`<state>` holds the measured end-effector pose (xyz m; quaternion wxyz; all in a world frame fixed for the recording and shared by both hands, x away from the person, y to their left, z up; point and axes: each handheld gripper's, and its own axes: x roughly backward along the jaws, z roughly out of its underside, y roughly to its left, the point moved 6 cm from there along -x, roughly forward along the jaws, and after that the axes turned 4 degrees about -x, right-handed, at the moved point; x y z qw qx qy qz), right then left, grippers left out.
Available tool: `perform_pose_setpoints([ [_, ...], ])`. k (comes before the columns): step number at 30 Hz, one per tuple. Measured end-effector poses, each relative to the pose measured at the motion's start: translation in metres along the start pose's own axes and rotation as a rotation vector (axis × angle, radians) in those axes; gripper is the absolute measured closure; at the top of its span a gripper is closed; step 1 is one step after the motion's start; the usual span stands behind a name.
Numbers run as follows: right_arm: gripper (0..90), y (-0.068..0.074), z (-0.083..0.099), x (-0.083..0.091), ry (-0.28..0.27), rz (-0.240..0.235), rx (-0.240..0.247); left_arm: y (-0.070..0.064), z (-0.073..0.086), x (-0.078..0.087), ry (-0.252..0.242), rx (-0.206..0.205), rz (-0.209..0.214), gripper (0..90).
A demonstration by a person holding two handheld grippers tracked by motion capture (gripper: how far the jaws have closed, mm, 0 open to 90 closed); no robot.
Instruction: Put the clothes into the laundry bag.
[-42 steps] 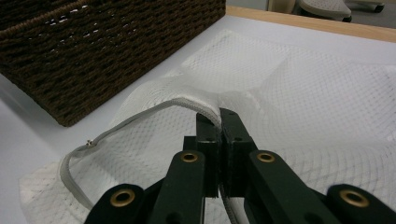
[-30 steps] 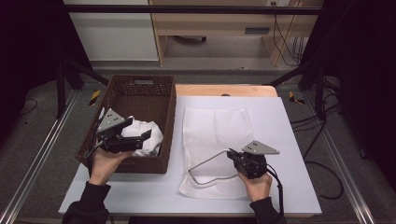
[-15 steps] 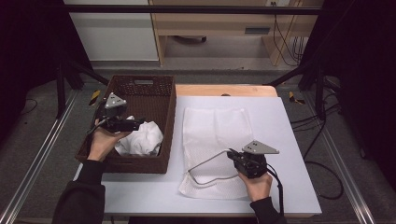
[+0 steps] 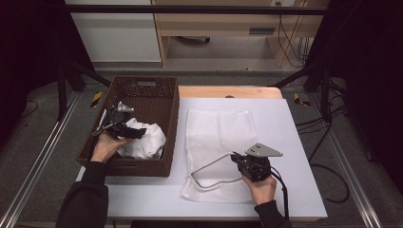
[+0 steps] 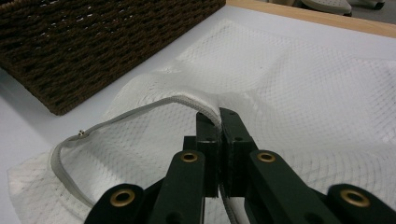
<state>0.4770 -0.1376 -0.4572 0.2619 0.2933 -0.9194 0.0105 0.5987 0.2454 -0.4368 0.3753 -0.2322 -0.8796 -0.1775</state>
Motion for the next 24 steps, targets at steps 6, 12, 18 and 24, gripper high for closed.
perform_pose_setpoints([
  [6, 87.2, 0.0, 0.0, 0.0, 0.006, -0.003, -0.004, -0.007, 0.009, -0.014, 0.097, 0.008, 0.021, 9.8],
  [12, 87.2, 0.0, 0.001, 0.0, 0.013, -0.005, 0.002, -0.013, 0.016, -0.024, 0.172, -0.019, 0.029, 9.0],
  [18, 87.2, 0.0, 0.002, -0.001, 0.02, -0.007, 0.003, -0.016, 0.024, -0.034, 0.24, -0.012, 0.052, 9.2],
  [24, 87.2, 0.001, 0.002, -0.003, 0.028, -0.01, 0.002, -0.017, 0.028, -0.037, 0.276, 0.013, 0.073, 16.2],
])
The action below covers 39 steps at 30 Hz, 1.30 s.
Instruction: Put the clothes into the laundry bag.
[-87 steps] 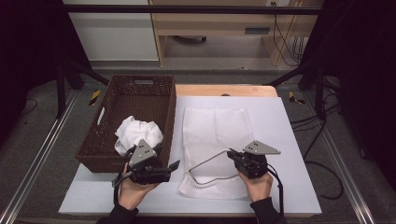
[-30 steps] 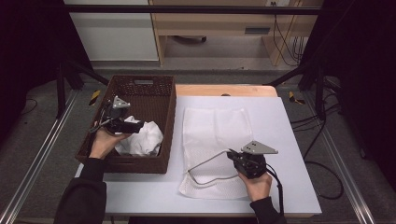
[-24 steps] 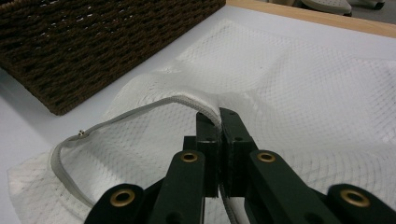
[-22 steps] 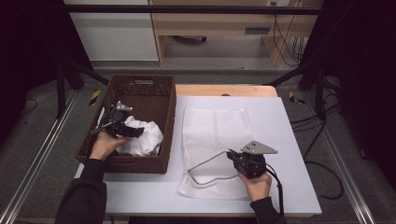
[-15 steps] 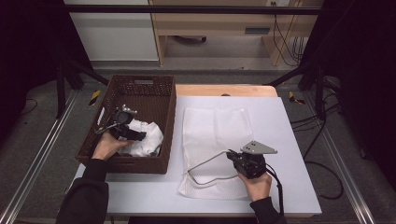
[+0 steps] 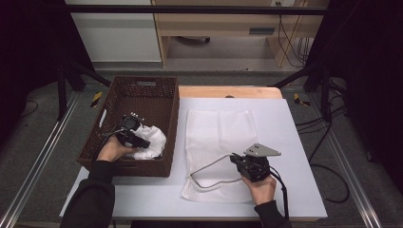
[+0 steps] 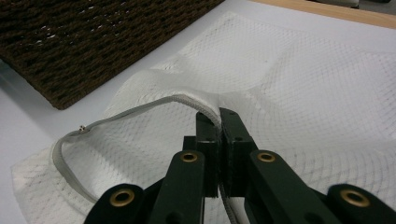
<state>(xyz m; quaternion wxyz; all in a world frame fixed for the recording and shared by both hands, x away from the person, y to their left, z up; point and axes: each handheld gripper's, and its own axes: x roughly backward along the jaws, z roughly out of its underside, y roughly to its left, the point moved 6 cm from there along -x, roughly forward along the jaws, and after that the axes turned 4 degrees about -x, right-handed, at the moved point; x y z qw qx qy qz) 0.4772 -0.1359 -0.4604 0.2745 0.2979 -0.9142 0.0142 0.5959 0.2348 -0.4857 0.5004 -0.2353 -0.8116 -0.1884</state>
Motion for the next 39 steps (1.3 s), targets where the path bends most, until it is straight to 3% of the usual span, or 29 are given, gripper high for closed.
perform_pose_setpoints([
  [4, 87.5, 0.0, 0.0, 0.001, 0.001, -0.001, -0.001, -0.001, 0.001, 0.0, 0.031, 0.03, 0.024, 28.8],
  [11, 87.6, -0.002, 0.0, 0.001, 0.009, 0.001, -0.004, -0.005, 0.001, 0.001, 0.039, 0.022, 0.057, 46.3],
  [17, 87.7, -0.002, 0.0, 0.001, 0.01, 0.001, -0.006, -0.005, 0.0, 0.004, 0.031, -0.001, 0.05, 53.7],
  [24, 87.7, -0.002, 0.0, 0.001, 0.01, 0.003, -0.012, -0.005, -0.003, 0.011, -0.016, -0.035, 0.019, 64.9],
  [27, 87.7, -0.003, 0.0, 0.002, 0.007, 0.002, -0.011, -0.005, -0.005, 0.015, -0.054, -0.04, 0.003, 65.7],
  [39, 87.7, -0.004, 0.0, 0.003, 0.003, 0.002, -0.01, 0.001, -0.012, 0.044, -0.303, -0.001, -0.088, 67.4],
])
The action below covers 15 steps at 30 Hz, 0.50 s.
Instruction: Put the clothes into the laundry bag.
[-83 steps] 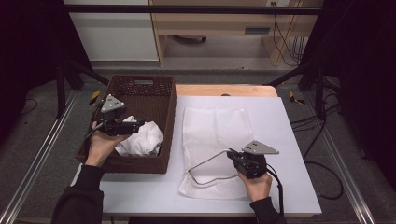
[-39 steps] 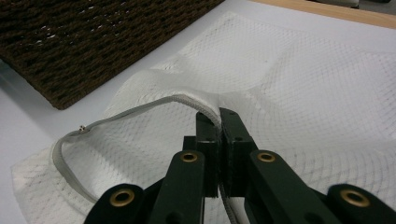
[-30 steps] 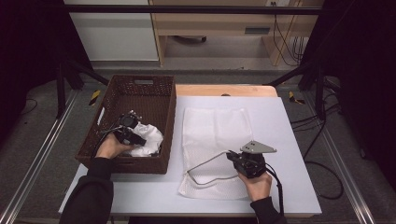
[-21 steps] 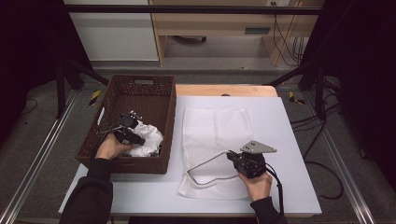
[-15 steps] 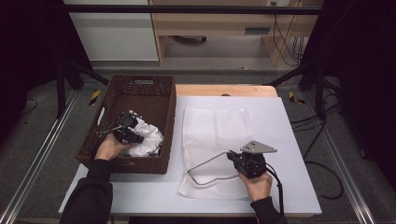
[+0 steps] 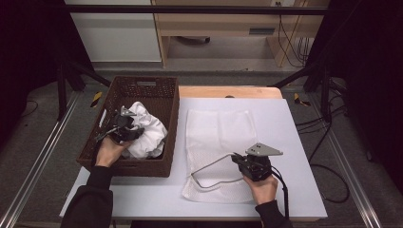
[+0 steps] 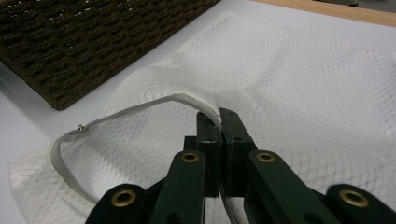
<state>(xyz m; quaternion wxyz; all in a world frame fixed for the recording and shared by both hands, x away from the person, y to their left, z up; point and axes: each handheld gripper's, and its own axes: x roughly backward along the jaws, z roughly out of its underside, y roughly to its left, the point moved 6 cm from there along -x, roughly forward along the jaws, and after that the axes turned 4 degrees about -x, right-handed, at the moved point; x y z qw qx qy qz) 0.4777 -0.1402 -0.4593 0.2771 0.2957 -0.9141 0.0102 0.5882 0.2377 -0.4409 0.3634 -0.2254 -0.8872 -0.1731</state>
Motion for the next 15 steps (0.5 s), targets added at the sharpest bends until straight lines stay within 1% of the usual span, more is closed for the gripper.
perform_pose_setpoints([
  [3, 87.7, 0.0, 0.0, 0.0, 0.0, -0.001, -0.001, 0.003, -0.003, 0.007, -0.07, 0.012, -0.026, 67.5],
  [4, 87.7, 0.0, 0.0, 0.0, 0.0, -0.001, -0.001, 0.003, -0.003, 0.007, -0.07, 0.012, -0.026, 67.5],
  [5, 87.7, 0.0, 0.0, 0.001, -0.001, -0.001, -0.003, 0.004, -0.004, 0.011, -0.104, 0.019, -0.038, 67.6],
  [7, 87.7, 0.0, 0.0, 0.001, -0.004, -0.001, -0.003, 0.005, -0.005, 0.013, -0.121, 0.021, -0.04, 67.5],
  [8, 87.7, 0.0, -0.001, 0.001, -0.005, 0.0, -0.003, 0.005, -0.005, 0.013, -0.121, 0.021, -0.04, 67.5],
  [9, 87.7, 0.0, -0.001, 0.001, -0.005, -0.002, -0.003, 0.005, -0.007, 0.015, -0.144, 0.022, -0.051, 67.5],
  [12, 87.7, 0.0, -0.001, 0.001, -0.007, -0.002, -0.002, 0.008, -0.009, 0.02, -0.185, 0.031, -0.069, 67.5],
  [14, 87.7, 0.0, -0.001, 0.001, -0.007, -0.001, -0.003, 0.01, -0.01, 0.024, -0.218, 0.051, -0.073, 67.6],
  [15, 87.7, 0.0, -0.001, 0.001, -0.006, -0.002, -0.004, 0.011, -0.011, 0.026, -0.231, 0.054, -0.077, 67.7],
])
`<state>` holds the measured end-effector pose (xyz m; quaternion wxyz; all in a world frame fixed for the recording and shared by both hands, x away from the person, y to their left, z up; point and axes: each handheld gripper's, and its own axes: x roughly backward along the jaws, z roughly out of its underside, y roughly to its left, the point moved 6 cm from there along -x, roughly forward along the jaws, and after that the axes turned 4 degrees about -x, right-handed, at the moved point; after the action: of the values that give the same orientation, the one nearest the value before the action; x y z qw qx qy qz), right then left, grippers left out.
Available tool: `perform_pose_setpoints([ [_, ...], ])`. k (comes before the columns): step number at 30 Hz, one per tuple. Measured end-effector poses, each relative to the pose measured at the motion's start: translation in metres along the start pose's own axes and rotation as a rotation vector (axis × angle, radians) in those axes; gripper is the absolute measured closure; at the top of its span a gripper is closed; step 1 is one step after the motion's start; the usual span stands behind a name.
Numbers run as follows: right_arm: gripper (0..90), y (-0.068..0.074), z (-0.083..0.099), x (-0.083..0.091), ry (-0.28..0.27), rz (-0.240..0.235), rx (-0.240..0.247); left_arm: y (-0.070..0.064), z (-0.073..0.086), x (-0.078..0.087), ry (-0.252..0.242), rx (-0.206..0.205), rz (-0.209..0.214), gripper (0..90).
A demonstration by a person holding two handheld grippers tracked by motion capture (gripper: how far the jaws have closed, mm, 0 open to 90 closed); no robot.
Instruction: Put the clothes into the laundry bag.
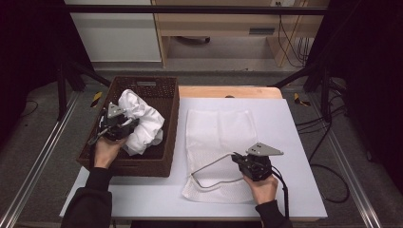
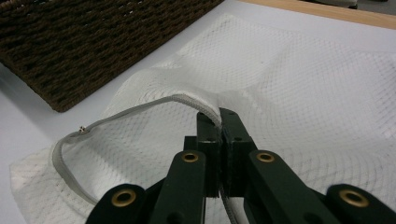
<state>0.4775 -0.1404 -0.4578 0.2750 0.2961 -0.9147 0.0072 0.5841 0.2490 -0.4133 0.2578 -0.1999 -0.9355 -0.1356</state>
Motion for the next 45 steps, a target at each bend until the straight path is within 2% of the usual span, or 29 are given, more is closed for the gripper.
perform_pose_setpoints([
  [6, 87.8, 0.0, 0.0, -0.001, 0.001, 0.001, -0.003, 0.005, -0.009, 0.01, -0.067, 0.01, -0.039, 67.8],
  [11, 87.8, -0.001, 0.0, 0.0, 0.0, 0.001, 0.0, 0.007, -0.019, 0.024, -0.133, 0.016, -0.053, 67.8],
  [21, 87.7, -0.001, 0.0, -0.001, 0.001, 0.005, 0.0, 0.002, -0.041, 0.059, -0.233, 0.015, -0.034, 67.8],
  [29, 87.8, -0.001, 0.0, -0.001, 0.0, 0.007, -0.002, -0.012, -0.056, 0.083, -0.293, 0.002, -0.007, 67.8],
  [37, 87.7, -0.002, -0.001, -0.001, -0.003, 0.012, -0.004, -0.035, -0.067, 0.103, -0.341, -0.017, 0.057, 67.8],
  [39, 87.7, -0.002, -0.001, -0.001, -0.004, 0.012, -0.004, -0.037, -0.068, 0.104, -0.344, -0.018, 0.063, 67.8],
  [40, 87.7, -0.001, -0.001, -0.001, -0.004, 0.012, -0.007, -0.044, -0.071, 0.107, -0.355, -0.028, 0.076, 67.8],
  [45, 87.7, -0.002, -0.001, 0.0, -0.006, 0.015, -0.009, -0.058, -0.075, 0.116, -0.386, -0.066, 0.112, 67.8],
])
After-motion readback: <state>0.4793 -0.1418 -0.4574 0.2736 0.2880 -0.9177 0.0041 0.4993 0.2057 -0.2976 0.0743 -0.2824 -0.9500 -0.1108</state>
